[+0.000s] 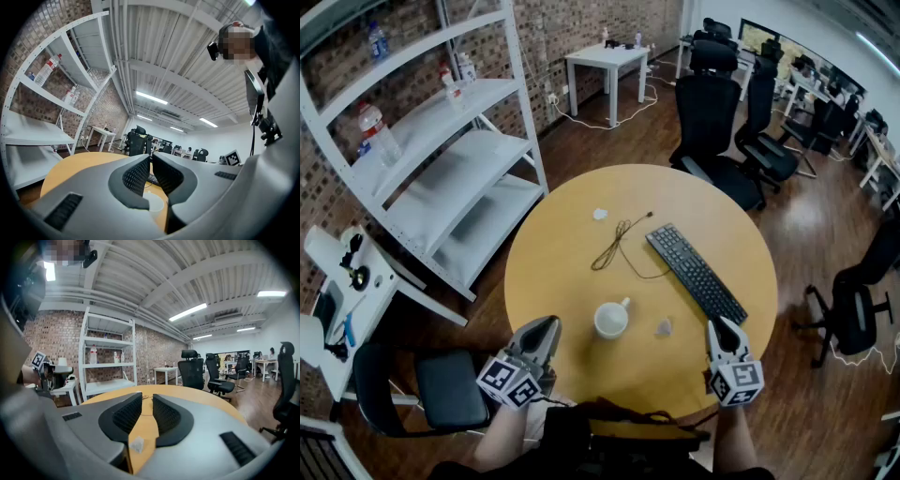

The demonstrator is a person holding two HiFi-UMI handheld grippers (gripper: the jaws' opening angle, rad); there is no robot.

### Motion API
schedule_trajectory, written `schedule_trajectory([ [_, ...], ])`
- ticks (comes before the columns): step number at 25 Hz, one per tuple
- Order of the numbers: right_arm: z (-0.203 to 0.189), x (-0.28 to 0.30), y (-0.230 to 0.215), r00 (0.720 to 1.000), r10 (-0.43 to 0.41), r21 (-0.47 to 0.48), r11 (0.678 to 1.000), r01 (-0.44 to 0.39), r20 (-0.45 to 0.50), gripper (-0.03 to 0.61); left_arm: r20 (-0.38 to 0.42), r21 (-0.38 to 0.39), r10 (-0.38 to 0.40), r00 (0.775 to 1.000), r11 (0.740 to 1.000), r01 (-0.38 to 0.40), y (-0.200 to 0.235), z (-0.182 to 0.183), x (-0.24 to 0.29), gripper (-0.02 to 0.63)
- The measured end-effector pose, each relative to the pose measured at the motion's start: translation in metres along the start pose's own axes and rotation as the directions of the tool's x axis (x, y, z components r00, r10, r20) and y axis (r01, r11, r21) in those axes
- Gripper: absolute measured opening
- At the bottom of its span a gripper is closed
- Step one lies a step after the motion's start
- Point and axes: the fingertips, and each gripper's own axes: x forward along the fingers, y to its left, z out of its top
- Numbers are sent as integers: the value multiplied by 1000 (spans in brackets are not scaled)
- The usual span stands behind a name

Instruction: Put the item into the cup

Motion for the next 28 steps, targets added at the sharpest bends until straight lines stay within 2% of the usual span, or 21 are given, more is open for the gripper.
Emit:
schedule_trajectory([
  [4,-39,36,8,988,51,-72,995,-62,-146,77,-9,-19,-10,1000,1000,10,6,-30,4,12],
  [6,-57,51,14,973,77,-74,993,-96,-219,111,-14,-31,-10,1000,999,9,9,-33,5,12],
  [11,-103,84,25,918,138,-64,983,-174,-371,114,-30,-44,32,999,998,-34,18,-36,1,12],
  [16,-142,110,27,867,144,-72,977,-202,-478,114,-44,-58,90,995,994,-92,28,-42,-8,12],
  [19,-158,116,22,845,134,-68,978,-196,-518,114,-53,-68,128,990,989,-131,35,-45,-15,12],
  [25,-161,125,20,843,138,-75,976,-206,-519,114,-72,-69,163,984,983,-168,44,-49,-17,12],
  [28,-164,128,25,829,164,-79,967,-242,-534,114,-82,-64,154,985,985,-160,45,-48,-14,12],
])
